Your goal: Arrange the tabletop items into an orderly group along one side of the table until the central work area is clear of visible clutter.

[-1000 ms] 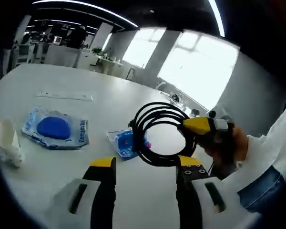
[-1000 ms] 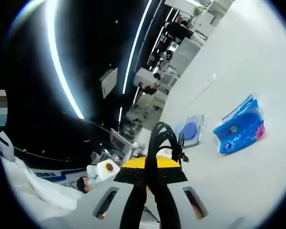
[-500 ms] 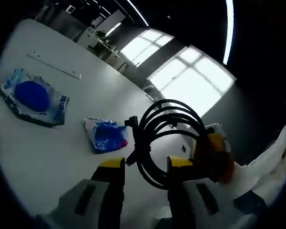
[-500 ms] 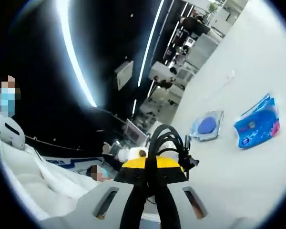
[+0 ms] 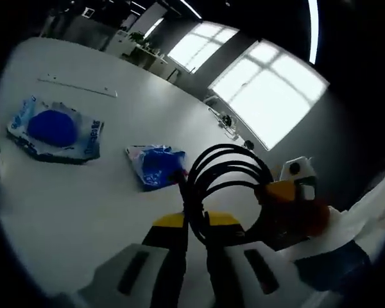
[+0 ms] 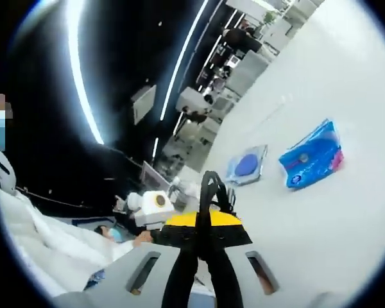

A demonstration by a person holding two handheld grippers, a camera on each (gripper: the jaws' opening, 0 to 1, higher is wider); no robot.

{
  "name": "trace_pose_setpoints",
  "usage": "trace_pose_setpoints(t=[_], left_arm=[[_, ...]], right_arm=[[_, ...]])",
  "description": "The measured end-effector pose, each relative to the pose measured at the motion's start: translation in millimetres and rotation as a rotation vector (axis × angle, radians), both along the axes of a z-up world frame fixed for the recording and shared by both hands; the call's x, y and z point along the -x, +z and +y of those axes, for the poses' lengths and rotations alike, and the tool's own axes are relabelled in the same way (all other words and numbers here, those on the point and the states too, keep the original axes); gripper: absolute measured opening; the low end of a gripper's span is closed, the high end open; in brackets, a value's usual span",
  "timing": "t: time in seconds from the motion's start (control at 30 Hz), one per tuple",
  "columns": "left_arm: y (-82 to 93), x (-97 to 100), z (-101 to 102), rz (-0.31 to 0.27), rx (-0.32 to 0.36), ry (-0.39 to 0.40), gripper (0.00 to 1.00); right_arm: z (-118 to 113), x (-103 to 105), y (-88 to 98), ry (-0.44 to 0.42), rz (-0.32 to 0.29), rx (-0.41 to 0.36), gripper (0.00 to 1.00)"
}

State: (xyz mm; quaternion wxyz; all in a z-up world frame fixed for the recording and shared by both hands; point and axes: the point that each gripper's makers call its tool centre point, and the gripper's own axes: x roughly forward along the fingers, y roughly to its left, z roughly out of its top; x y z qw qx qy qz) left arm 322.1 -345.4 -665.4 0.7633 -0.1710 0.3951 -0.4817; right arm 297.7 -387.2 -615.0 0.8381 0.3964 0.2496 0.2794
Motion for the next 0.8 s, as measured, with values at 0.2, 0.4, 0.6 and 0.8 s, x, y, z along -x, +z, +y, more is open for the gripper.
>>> trace_pose_setpoints(t=[0.2,0.4,0.6,0.8], left_arm=[[-16.0,6.7,-2,0.044,-0.086,-0.035,0.06],[-40.3,13.3,-12,0.101,-0.154,-0.078,0.06],[-47.8,12.5,-19,0.096,-0.192,-0.111,0.07],[-55.0,8.0,-26,0.114,-0.216,-0.131,0.07]], right_arm=[[-22,-3,-36.9,-0.015,0.054,0.303,0.01],[-36,-5,-67.3,-0.012,0.162,0.435,0.01],[-46,-10,-79.8,-0.012,0.186,0.452,0.01],[-53,-17,-92.1,-0.004,0.214,0.466,0.01]])
